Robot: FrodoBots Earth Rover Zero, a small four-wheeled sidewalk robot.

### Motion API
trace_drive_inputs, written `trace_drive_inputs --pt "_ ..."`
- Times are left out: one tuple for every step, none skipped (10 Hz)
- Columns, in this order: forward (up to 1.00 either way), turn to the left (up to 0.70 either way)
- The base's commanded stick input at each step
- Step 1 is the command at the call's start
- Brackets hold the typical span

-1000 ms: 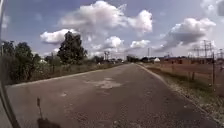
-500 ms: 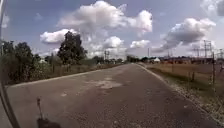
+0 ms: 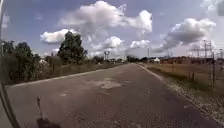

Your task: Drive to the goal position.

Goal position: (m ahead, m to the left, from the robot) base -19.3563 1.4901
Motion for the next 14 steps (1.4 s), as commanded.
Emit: trace_drive_inputs --pt "0.04 0.00" --pt "0.04 0.00" --pt "0.04 0.00" --pt "0.04 0.00" --pt "0.04 0.00" --pt "0.04 0.00" --pt "0.04 0.00" --pt "0.04 0.00" --pt "0.04 0.00" --pt "0.04 0.00" --pt "0.04 0.00" --pt "0.04 0.00" --pt "0.04 0.00" --pt "0.04 0.00"
